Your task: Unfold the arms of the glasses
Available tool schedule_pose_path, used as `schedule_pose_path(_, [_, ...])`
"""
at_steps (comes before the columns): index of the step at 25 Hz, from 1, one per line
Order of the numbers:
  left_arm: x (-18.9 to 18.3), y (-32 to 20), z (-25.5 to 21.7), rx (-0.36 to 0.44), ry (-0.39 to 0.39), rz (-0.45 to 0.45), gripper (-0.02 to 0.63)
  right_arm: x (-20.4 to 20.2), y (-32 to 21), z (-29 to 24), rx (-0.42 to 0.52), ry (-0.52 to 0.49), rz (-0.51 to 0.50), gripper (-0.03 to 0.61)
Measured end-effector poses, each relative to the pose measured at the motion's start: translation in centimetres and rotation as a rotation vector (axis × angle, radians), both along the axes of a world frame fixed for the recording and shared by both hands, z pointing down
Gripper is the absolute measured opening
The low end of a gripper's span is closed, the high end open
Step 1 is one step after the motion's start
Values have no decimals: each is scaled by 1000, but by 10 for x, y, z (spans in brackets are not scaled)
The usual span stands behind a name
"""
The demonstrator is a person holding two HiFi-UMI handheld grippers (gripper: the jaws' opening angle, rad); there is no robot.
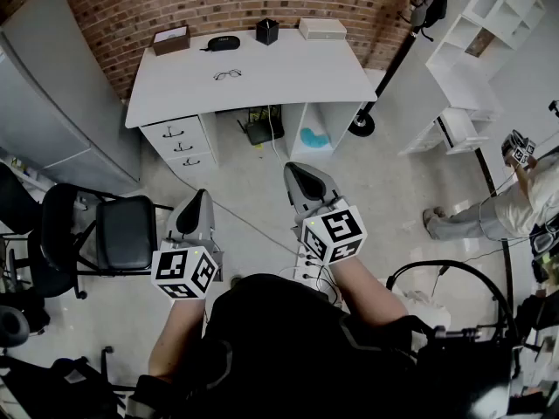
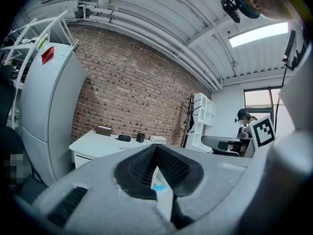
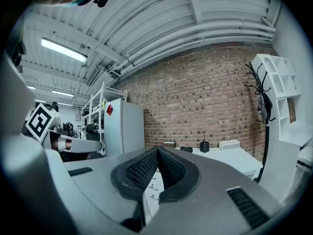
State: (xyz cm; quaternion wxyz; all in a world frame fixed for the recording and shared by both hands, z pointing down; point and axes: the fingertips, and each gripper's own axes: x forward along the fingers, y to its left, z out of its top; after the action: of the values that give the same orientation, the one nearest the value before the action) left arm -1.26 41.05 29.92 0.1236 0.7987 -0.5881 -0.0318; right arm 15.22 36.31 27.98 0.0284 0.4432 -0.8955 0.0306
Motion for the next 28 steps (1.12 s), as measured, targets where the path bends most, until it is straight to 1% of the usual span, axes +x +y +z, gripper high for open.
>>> schedule_pose_path(5, [-4,0,-4,13,-9,-7,8,-1,-1,-1,2,2,4,6])
schedule_pose_path(9, [-8,2,-3,9,-6,-2,8,-3,1,-1,-16,-25,16,6])
schedule_pose_path(12, [-12,4,-2,10,-3,6,8,-7,3,-3,-10,-35,30,6])
schedule_pose_path(14, [-15,4,-1,13,0,11,8,-11,4,-3,-7,-43,21,8])
schedule_pose_path(19, [-27,2,3,18,9,20,9,-28,16,-3,33,27,-3,8])
schedule_pose_path(25, [-37,-3,4,24,52,39,8,-41,14,0,21,42,-4,8])
schedule_pose_path(28, [-45,-6,4,26,55,49,9,-49,9,0,14,41,7,8])
